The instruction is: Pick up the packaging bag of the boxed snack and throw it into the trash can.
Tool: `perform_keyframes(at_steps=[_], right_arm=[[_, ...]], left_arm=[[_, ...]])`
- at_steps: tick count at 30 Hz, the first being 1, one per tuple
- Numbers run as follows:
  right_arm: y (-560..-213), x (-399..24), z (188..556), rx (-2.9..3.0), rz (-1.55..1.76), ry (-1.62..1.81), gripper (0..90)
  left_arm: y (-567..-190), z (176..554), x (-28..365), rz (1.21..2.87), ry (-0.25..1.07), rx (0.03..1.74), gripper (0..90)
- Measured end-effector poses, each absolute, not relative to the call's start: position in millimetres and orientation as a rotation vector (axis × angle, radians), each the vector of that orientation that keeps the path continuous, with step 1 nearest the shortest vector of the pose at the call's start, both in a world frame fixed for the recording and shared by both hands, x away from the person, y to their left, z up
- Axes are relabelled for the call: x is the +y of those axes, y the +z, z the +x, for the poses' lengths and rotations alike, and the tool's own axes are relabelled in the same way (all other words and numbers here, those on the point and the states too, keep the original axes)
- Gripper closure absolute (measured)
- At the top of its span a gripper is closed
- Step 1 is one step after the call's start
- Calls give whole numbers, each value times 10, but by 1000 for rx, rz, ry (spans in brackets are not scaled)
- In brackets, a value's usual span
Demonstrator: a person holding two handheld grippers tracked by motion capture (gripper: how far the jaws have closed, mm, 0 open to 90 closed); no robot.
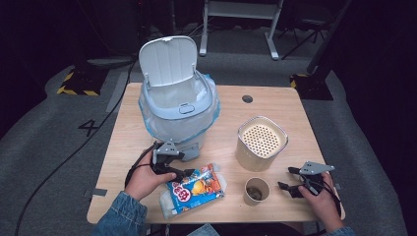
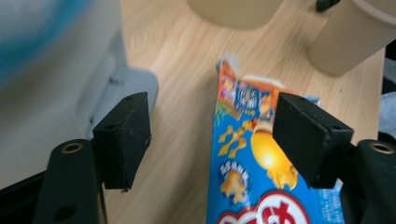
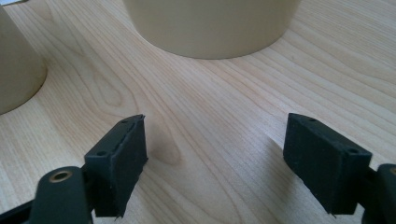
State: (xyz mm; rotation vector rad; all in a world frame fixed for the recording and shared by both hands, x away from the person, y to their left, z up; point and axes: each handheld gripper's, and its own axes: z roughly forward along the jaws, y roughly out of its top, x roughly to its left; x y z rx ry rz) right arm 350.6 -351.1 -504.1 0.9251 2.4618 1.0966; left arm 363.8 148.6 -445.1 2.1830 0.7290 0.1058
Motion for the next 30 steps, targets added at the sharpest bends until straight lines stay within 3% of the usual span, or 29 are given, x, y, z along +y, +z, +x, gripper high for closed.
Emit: perform_keyframes(at_steps=[14,19,26,30], right_arm=[[-5040,-3511,3505,2462,926,1097,216],[-5040,-3511,3505,2462,926,1097,216],[-5040,-3511,3505,2462,925,1096,216],[-5040,-3511,3505,2462,925,1095,216]], left_arm=[[-4699,3714,1323,2274,-89,754,453],[-4746,3729,1289,2309,-149,745,642],[-4739,3736,1309,2318,-187,785,802],[-4707,3720,1328,2310,-170,761,834]])
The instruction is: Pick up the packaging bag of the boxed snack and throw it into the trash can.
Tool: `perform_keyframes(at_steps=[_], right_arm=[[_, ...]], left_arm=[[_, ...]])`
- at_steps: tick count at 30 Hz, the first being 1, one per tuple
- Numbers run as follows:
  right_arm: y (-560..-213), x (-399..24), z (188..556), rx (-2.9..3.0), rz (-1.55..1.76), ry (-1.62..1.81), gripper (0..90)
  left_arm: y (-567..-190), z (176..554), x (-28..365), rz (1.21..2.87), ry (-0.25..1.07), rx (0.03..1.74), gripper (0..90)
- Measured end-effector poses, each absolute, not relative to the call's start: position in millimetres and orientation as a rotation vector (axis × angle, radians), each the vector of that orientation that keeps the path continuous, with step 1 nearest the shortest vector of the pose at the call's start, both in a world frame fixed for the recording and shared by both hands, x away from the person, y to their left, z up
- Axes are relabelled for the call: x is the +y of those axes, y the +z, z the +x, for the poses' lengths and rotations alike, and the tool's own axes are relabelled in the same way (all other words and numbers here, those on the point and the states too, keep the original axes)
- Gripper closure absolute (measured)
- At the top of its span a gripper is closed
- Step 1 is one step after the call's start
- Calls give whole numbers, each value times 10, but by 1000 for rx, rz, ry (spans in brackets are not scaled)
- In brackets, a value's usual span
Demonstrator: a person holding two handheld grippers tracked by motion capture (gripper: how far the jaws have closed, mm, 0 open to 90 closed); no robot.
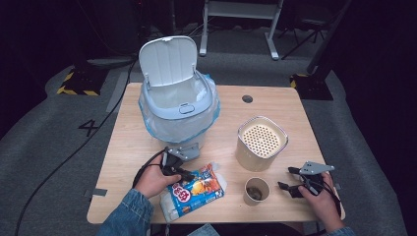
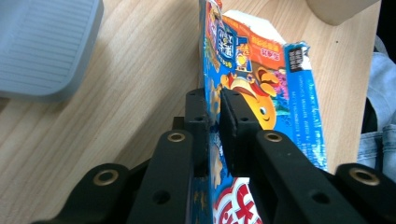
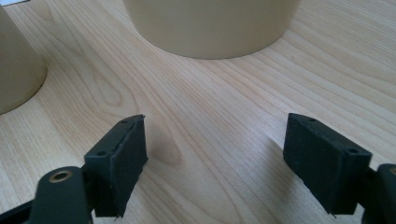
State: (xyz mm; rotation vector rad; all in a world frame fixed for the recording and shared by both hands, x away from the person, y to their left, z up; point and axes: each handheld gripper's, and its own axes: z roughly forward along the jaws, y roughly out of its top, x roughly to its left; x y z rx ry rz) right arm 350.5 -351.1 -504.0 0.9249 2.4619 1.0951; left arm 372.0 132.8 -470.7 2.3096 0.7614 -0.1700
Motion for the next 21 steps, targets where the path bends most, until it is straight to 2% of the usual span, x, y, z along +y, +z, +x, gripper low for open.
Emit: perform_keyframes(at_steps=[5,21], right_arm=[[-5040,-3511,3506,2462,925,1095,216],[-5040,-3511,3504,2461,925,1095,216]], left_arm=[[-4579,3680,1404,2235,-164,741,866],[-4024,3576,1490,2046,-1,653,875]])
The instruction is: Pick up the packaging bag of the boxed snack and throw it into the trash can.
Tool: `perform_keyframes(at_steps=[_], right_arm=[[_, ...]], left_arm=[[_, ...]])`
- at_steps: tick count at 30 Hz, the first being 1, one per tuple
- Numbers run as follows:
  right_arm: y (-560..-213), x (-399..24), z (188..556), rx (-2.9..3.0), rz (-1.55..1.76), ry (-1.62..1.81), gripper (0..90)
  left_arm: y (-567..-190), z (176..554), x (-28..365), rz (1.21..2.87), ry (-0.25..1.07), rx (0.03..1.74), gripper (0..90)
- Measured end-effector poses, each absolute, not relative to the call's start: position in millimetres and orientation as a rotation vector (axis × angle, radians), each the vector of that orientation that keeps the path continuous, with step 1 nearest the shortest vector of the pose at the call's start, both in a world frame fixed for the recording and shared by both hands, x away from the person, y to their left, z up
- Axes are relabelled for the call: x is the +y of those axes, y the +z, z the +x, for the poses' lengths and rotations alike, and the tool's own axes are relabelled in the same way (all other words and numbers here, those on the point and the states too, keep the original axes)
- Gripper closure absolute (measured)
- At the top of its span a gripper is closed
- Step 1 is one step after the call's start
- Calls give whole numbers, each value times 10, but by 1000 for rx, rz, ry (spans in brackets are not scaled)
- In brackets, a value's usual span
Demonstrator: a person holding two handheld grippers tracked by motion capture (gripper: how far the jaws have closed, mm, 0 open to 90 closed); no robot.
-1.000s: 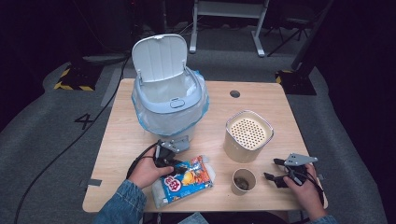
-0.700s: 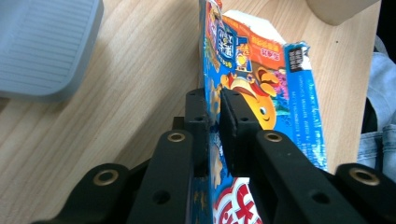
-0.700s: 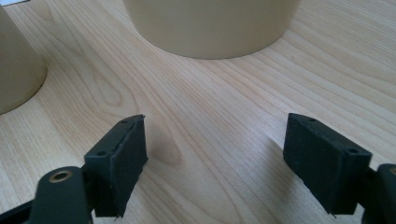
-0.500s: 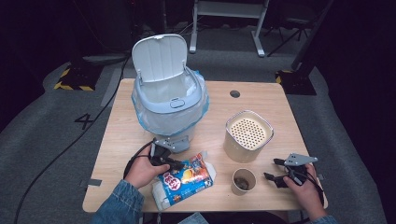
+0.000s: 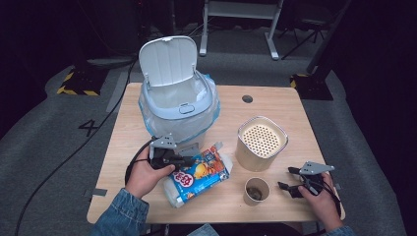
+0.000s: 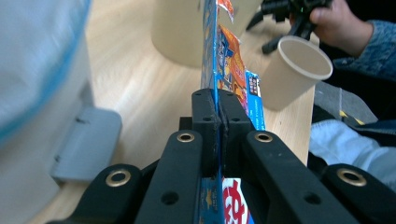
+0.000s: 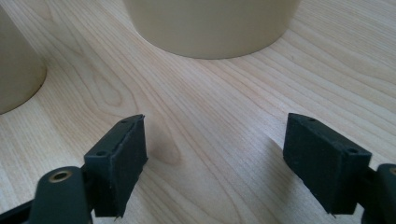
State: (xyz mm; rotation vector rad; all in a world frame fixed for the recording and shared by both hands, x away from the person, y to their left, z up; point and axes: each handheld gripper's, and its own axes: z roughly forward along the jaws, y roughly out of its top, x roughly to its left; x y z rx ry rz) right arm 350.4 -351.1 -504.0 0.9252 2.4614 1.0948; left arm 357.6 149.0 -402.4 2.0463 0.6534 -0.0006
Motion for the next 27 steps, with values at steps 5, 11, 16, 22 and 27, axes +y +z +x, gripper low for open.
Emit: perform_keyframes(at_steps=[5,11,16,22,27], right_arm=[[-5040,-3510,3502,2460,927,1094,216],[-5041,-3508,3498,2456,931,1092,215],[-5041,-3508,3498,2456,931,1092,216],[-5041,-3508,3498,2456,931,1092,215],[-5041,-3508,3498,2456,931,1092,215]], left_arm=[[-3802,3560,1542,1965,55,642,877],[-3580,3536,1583,1906,129,619,880],[-3392,3532,1614,1846,184,607,883],[-3246,3562,1644,1787,222,602,884],[-3137,3586,1640,1778,254,589,884]])
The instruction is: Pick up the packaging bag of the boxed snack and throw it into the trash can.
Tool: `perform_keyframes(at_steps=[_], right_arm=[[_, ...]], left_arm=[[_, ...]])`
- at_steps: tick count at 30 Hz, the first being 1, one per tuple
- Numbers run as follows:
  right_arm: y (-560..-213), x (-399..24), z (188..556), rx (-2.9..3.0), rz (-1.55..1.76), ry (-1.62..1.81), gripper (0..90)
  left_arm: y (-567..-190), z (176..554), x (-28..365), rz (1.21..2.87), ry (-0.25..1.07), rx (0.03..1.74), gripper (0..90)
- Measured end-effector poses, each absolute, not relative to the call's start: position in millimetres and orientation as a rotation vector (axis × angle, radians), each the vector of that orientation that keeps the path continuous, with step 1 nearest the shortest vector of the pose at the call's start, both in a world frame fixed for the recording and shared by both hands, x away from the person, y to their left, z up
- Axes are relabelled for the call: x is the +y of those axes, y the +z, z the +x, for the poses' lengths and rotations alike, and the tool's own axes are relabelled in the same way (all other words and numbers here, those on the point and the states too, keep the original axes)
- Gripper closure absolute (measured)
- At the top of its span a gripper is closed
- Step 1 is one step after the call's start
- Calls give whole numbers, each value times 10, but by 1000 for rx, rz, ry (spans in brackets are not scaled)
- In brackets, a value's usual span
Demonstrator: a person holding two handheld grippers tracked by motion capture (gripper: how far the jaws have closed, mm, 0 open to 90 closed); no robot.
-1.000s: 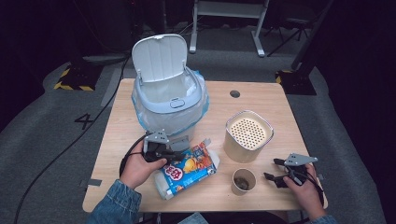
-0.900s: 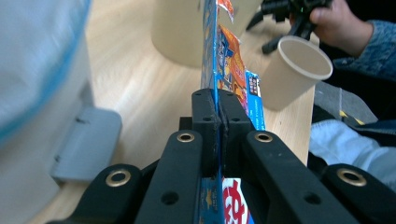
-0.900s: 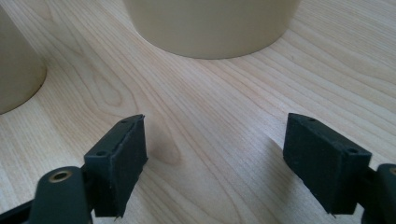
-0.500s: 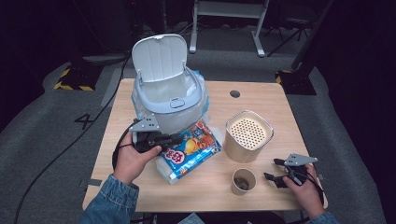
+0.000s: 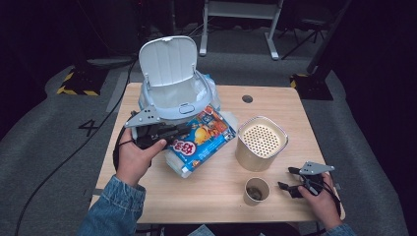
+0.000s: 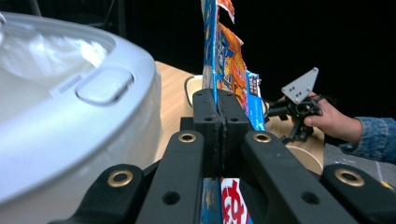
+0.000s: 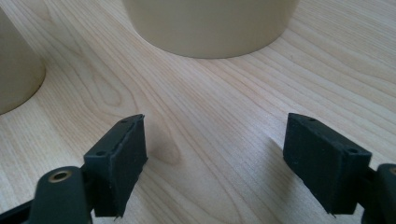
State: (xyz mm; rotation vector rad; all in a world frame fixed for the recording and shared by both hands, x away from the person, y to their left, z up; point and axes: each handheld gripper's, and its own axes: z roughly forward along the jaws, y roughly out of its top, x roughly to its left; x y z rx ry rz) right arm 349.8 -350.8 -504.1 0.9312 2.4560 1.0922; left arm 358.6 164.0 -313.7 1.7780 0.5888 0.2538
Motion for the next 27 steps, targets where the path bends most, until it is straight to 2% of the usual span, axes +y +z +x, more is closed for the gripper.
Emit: perform_keyframes(at_steps=[27], right_arm=[[-5043,-3504,3488,2445,942,1090,214]], left_arm=[[-2304,3877,1541,1698,353,504,884]])
